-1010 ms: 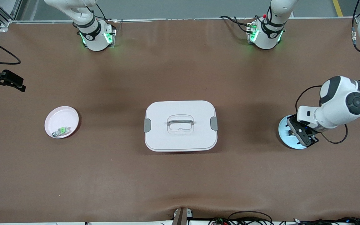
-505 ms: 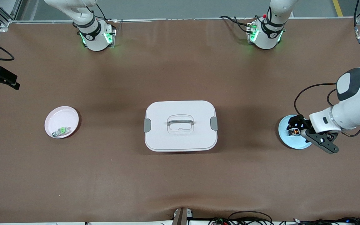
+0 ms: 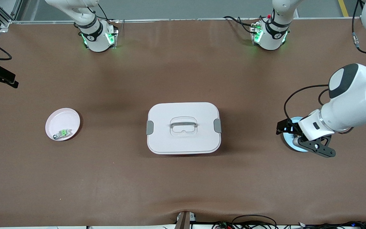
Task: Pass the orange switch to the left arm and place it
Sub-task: 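Lower the switch onto the blue plate and open the left gripper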
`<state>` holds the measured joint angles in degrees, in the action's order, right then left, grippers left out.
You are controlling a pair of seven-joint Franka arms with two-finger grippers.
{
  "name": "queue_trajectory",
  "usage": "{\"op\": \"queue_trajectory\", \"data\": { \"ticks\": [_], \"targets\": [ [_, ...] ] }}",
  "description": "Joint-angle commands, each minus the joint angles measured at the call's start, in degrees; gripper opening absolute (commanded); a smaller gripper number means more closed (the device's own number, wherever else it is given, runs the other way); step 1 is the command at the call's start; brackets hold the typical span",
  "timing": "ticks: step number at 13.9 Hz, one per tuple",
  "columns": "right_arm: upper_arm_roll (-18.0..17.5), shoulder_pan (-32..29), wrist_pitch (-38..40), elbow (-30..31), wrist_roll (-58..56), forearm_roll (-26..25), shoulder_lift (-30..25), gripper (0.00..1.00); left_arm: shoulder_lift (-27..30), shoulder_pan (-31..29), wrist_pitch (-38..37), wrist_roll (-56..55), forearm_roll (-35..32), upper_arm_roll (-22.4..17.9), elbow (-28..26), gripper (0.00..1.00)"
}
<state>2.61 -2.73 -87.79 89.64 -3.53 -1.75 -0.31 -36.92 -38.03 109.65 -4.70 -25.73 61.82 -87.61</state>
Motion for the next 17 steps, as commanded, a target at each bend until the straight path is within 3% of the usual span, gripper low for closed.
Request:
{"op": "queue_trajectory", "data": {
  "ticks": [1,3,6,9,11,14,17],
  "targets": [
    [-0.68,-1.14,0.95,-0.87,-0.33,0.0,-0.13,1.0,4.38,10.22,-1.98,-2.58,4.87,-10.88,3.4,1.0],
    [-0.68,-1.14,1.13,-0.96,-0.51,0.0,-0.13,1.0,8.42,18.83,-1.98,-2.68,9.37,-20.46,3.41,1.0],
    [-0.76,-1.66,0.78,-0.96,-0.34,0.0,-0.13,1.0,13.09,30.88,-2.33,-2.16,10.79,-33.56,2.89,1.0],
    [-0.77,-1.66,0.43,-0.87,-0.25,0.08,-0.13,1.0,17.57,37.31,-8.03,-1.8,13.68,-42.8,2.71,1.0],
    [-0.68,-2.71,0.43,-0.78,-0.42,2.01,-0.22,1.0,20.47,43.02,-10.94,-1.45,14.3,-51.49,2.62,1.0],
    [-0.68,-3.07,0.08,-0.61,-0.42,3.07,-0.22,1.0,24.78,46.29,-15.85,0.04,15.44,-56.97,1.66,1.0],
    [-0.85,-2.98,0.6,-0.61,-0.25,2.98,-0.3,1.0,32.15,45.94,-16.66,-0.22,24.47,-60.48,-3.86,1.0]
  ]
}}
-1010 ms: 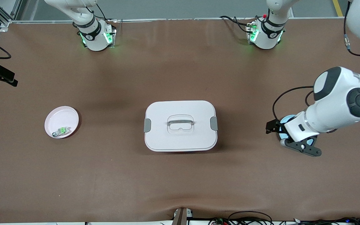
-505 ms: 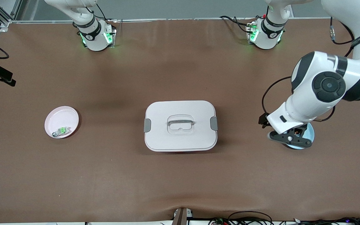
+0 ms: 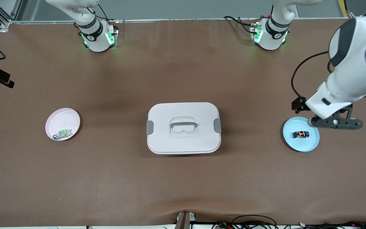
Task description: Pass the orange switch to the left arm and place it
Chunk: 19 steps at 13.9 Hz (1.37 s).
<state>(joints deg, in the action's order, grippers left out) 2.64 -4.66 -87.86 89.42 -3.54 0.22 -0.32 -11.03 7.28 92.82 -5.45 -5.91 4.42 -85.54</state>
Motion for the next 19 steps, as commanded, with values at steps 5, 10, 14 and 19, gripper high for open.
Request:
{"op": "queue_trajectory", "data": {
  "ticks": [5,10,14,19],
  "targets": [
    [-1.32,-0.61,1.64,-0.65,-1.64,-0.31,-1.18,1.0,16.9,0.54,0.17,1.06,5.12,-4.51,-13.59,1.0],
    [-1.41,-0.17,1.72,-1.79,-1.82,-0.13,-1.0,1.0,22.97,0.19,-0.53,1.32,5.21,-4.07,-17.29,1.0],
    [-1.41,-0.26,1.64,-2.06,-1.91,-0.13,-1.0,1.0,22.98,0.1,-4.48,1.93,5.56,-4.51,-14.85,1.0],
    [-1.68,-0.26,1.72,-1.97,-2.0,-0.31,-1.0,1.0,19.82,0.19,-5.71,1.67,5.65,-4.51,-10.36,1.0]
  ]
}}
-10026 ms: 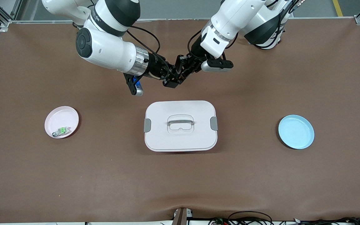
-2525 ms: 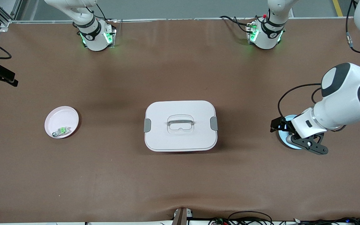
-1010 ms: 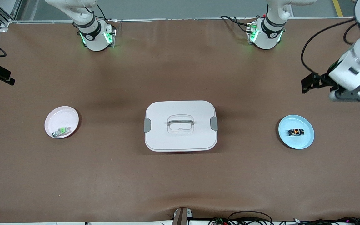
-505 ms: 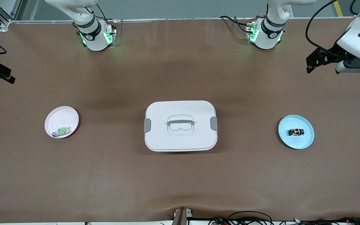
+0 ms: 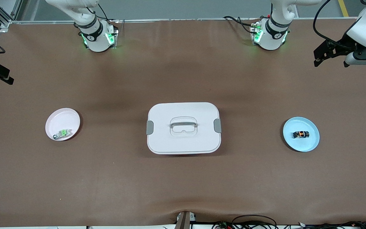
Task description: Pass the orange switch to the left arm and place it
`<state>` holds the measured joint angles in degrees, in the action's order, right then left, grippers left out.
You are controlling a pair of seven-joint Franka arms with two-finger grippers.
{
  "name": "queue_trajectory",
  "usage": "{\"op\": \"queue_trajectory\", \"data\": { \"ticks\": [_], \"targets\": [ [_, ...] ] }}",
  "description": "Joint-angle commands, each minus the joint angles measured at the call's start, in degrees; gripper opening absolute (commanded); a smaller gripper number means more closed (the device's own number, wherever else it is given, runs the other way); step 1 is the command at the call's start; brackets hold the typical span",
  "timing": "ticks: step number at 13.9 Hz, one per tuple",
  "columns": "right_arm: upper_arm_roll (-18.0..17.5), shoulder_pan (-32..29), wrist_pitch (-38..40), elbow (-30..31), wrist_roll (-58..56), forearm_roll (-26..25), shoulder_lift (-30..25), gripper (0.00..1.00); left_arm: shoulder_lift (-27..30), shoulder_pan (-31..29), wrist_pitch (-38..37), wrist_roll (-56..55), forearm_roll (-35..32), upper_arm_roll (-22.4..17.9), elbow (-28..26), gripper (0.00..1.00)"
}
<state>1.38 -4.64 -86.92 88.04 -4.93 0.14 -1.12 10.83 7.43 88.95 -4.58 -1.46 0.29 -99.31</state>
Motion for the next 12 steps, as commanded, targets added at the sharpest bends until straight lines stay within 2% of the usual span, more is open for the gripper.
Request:
{"op": "queue_trajectory", "data": {
  "ticks": [1,12],
  "targets": [
    [-0.41,-0.28,0.78,-0.68,-0.52,-0.23,-0.2,1.0,-2.92,0.13,-2.46,0.72,1.2,-0.38,4.2,1.0],
    [-0.41,-0.37,2.37,-0.59,-0.51,-0.05,-0.11,1.0,-3.72,0.04,-5.1,0.8,1.63,-0.38,5.62,1.0]
  ]
}}
